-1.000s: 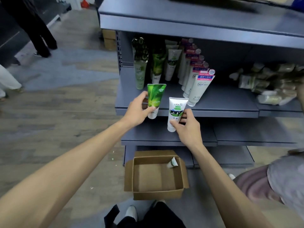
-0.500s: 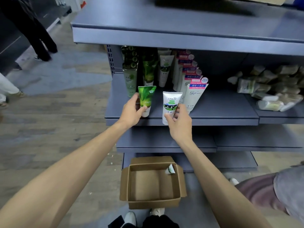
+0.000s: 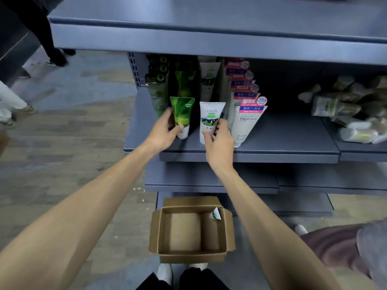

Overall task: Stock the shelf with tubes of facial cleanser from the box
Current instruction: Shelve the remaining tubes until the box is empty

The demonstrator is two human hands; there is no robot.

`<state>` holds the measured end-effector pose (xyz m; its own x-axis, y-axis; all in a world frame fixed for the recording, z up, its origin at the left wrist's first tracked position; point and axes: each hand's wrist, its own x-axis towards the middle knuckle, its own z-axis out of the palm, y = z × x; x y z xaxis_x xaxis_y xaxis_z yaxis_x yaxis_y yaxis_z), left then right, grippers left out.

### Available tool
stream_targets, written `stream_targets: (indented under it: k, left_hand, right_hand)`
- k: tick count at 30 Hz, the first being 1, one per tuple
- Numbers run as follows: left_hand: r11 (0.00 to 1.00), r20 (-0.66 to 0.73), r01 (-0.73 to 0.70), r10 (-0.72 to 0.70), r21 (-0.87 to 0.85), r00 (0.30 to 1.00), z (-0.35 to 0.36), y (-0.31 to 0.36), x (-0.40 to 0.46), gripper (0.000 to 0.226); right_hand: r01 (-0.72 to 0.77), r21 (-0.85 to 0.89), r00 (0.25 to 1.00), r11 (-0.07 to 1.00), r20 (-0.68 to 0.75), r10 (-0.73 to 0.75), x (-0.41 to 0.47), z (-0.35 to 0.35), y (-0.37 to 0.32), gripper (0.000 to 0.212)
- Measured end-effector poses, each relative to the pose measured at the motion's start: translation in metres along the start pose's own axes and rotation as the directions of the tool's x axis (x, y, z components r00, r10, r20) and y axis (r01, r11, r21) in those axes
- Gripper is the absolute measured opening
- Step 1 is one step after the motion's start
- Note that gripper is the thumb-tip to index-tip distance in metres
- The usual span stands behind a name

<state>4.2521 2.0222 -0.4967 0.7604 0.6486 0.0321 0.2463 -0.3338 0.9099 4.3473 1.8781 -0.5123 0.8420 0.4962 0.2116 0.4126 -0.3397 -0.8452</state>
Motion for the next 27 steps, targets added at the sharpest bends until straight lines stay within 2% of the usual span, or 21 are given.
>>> stream_targets:
  k: [5, 8, 12, 18, 27]
  left_hand:
    - [0.996, -0.004, 0.065, -0.065, -0.057, 0.998, 0.006, -0.001, -0.014, 0.054]
    - [0.997, -0.221, 0.081, -0.081, -0.008, 0.972, 0.022, -0.012, -0.026, 0.053]
    - [0.992, -0.337, 0.107, -0.080, 0.062, 0.938, 0.039, -0.012, -0.024, 0.032]
    - [0.969, -0.385, 0.158, -0.074, 0.191, 0.920, 0.045, -0.002, -0.001, 0.025]
    - [0.952, -0.450, 0.212, -0.095, 0.218, 0.888, 0.057, 0.008, 0.019, 0.029]
  right_hand:
    - [-0.075, 0.077, 0.997, 0.994, -0.009, 0.076, -0.007, 0.002, 0.007, 0.048]
    - [-0.096, 0.087, 0.993, 0.992, -0.054, 0.100, -0.012, 0.007, 0.011, 0.047]
    - [-0.086, 0.055, 0.992, 0.995, -0.085, 0.091, -0.013, 0.015, 0.009, 0.032]
    - [-0.092, -0.097, 0.992, 0.991, -0.091, 0.083, 0.005, 0.019, 0.001, 0.031]
    - [-0.161, -0.214, 0.985, 0.963, -0.096, 0.143, 0.047, 0.032, -0.014, 0.034]
